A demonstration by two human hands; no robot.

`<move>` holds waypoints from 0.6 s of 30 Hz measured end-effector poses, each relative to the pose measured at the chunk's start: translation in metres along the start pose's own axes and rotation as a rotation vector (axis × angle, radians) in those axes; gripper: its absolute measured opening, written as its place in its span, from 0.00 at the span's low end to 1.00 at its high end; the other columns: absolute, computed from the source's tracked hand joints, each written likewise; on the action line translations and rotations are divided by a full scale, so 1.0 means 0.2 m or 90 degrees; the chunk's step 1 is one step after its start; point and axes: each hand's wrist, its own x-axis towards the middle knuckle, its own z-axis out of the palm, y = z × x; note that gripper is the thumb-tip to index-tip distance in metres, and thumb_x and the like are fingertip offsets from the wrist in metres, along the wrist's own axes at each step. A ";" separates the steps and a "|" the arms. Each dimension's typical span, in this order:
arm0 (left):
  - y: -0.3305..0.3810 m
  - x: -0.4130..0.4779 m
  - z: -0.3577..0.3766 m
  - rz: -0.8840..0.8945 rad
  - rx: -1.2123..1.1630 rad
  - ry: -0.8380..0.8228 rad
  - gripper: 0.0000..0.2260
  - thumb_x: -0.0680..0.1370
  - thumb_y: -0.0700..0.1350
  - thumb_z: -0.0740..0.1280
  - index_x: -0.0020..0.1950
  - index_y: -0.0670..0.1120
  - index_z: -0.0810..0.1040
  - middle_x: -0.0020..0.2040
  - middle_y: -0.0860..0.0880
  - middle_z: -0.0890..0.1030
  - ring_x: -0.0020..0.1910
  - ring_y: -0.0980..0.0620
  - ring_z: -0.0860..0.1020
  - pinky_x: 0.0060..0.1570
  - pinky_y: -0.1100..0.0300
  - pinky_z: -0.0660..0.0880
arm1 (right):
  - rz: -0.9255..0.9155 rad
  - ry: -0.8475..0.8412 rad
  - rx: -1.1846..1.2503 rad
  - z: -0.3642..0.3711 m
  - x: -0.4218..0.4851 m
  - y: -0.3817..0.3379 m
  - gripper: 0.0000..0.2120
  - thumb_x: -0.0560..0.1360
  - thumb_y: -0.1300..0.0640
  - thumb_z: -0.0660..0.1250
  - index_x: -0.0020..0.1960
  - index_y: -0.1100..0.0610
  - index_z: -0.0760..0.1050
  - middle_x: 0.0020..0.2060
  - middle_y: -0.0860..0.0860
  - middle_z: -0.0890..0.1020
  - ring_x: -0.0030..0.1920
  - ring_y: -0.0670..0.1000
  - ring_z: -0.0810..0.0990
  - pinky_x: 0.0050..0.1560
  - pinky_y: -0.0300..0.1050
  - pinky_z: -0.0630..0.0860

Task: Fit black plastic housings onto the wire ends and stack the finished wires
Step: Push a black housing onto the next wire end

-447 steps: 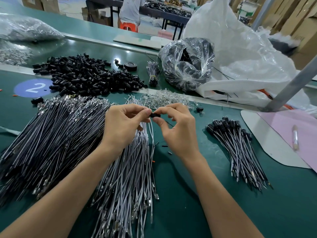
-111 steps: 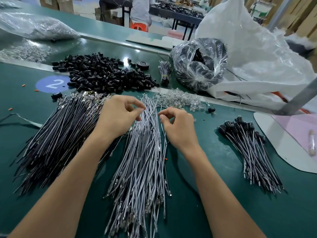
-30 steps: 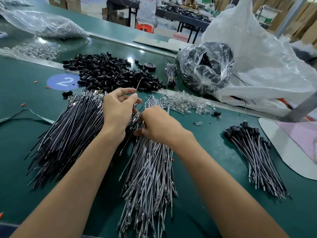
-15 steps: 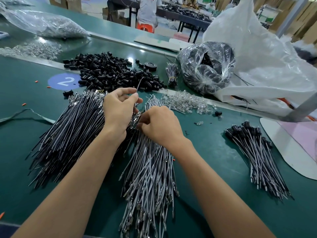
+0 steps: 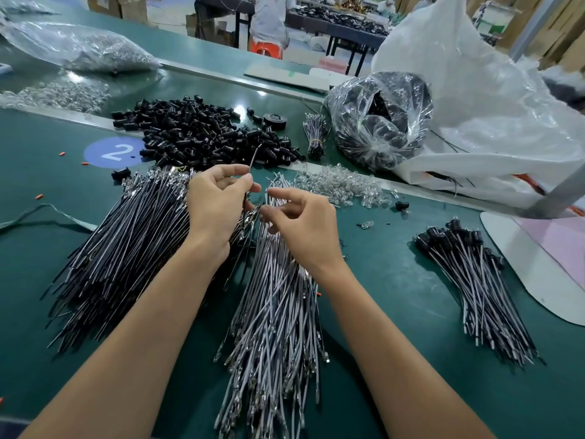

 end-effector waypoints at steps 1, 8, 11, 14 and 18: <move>0.00 0.00 0.00 -0.001 -0.003 0.000 0.04 0.79 0.38 0.67 0.51 0.45 0.79 0.39 0.49 0.84 0.24 0.60 0.74 0.26 0.71 0.68 | 0.010 0.005 0.031 0.00 0.00 0.00 0.13 0.75 0.61 0.72 0.59 0.59 0.80 0.38 0.53 0.86 0.32 0.46 0.83 0.39 0.38 0.80; 0.04 -0.02 -0.01 -0.058 -0.003 -0.209 0.05 0.77 0.41 0.70 0.51 0.45 0.82 0.42 0.48 0.86 0.34 0.54 0.83 0.30 0.68 0.73 | 0.029 0.145 0.353 -0.11 0.04 -0.04 0.05 0.78 0.65 0.67 0.53 0.61 0.79 0.36 0.54 0.84 0.30 0.49 0.82 0.30 0.37 0.76; 0.05 -0.06 0.01 -0.119 -0.005 -0.372 0.06 0.75 0.41 0.70 0.51 0.43 0.83 0.45 0.45 0.86 0.43 0.48 0.85 0.35 0.65 0.77 | 0.002 0.230 0.354 -0.16 0.06 -0.03 0.04 0.78 0.64 0.67 0.49 0.57 0.79 0.34 0.50 0.83 0.31 0.47 0.81 0.32 0.37 0.76; 0.05 -0.08 0.03 -0.149 -0.046 -0.414 0.05 0.76 0.41 0.69 0.50 0.41 0.81 0.46 0.42 0.86 0.40 0.47 0.85 0.34 0.62 0.80 | -0.024 0.306 0.317 -0.20 0.07 -0.01 0.03 0.78 0.63 0.68 0.48 0.56 0.78 0.36 0.53 0.83 0.30 0.46 0.81 0.32 0.37 0.75; 0.05 -0.09 0.04 -0.146 -0.058 -0.436 0.06 0.75 0.41 0.69 0.50 0.41 0.80 0.46 0.41 0.86 0.38 0.48 0.85 0.35 0.61 0.81 | -0.044 0.342 0.287 -0.24 0.08 0.01 0.03 0.77 0.63 0.69 0.49 0.57 0.77 0.37 0.53 0.83 0.30 0.47 0.81 0.31 0.37 0.75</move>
